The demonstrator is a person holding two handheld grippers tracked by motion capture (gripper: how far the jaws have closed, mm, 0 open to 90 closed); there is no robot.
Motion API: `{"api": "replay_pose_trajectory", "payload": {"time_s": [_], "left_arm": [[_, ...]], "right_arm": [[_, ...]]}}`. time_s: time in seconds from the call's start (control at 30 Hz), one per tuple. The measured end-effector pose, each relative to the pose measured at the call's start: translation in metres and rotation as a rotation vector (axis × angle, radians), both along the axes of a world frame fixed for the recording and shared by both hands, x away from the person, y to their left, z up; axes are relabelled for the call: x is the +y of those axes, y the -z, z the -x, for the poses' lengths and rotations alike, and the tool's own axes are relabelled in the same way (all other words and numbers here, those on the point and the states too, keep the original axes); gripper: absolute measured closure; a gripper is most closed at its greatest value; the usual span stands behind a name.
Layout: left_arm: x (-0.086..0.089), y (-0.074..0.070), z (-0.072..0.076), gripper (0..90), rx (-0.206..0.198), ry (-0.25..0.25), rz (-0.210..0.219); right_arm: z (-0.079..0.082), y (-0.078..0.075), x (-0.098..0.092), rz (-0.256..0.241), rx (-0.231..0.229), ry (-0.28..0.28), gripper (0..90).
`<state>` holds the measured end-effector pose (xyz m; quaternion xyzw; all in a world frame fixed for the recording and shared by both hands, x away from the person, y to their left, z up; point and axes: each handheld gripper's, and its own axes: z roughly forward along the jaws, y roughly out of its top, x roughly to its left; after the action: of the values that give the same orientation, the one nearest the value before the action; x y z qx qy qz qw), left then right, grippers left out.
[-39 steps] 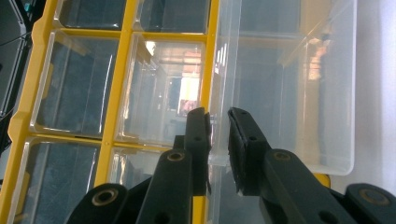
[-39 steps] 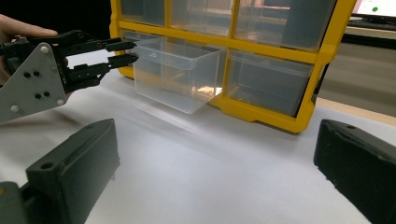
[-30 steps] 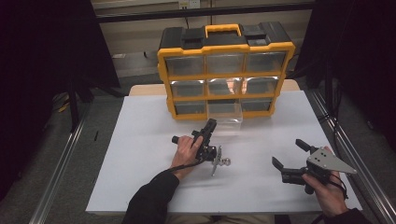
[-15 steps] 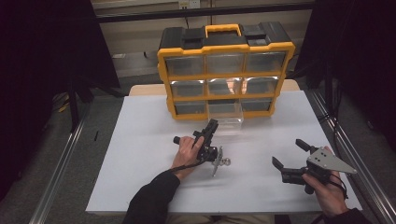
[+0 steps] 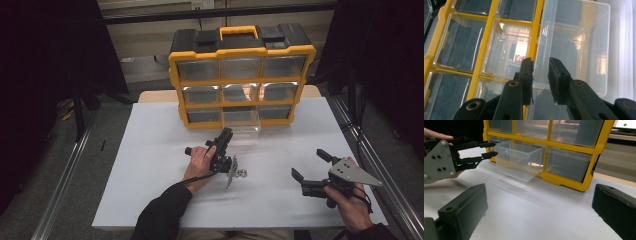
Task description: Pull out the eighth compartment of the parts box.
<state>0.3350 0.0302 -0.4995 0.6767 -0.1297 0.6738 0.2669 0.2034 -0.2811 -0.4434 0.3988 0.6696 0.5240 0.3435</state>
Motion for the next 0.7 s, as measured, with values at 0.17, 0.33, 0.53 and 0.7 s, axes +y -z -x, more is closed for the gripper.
{"api": "replay_pose_trajectory", "payload": {"time_s": [0.17, 0.33, 0.53, 0.7], "left_arm": [[0.002, -0.003, 0.002, 65.4, 0.066, 0.01, 0.061], [0.005, -0.009, 0.001, 57.6, 0.163, 0.01, 0.173], [0.009, -0.016, 0.0, 45.9, 0.316, 0.032, 0.32], [0.011, -0.023, -0.002, 36.9, 0.438, 0.026, 0.422]], "right_arm": [[0.0, 0.0, 0.0, -0.002, 0.001, 0.004, 0.0], [0.0, 0.0, 0.0, -0.005, 0.002, 0.005, 0.0], [0.0, 0.0, 0.0, -0.009, 0.002, 0.011, 0.0], [0.0, 0.0, 0.0, -0.007, 0.007, 0.005, 0.0]]}}
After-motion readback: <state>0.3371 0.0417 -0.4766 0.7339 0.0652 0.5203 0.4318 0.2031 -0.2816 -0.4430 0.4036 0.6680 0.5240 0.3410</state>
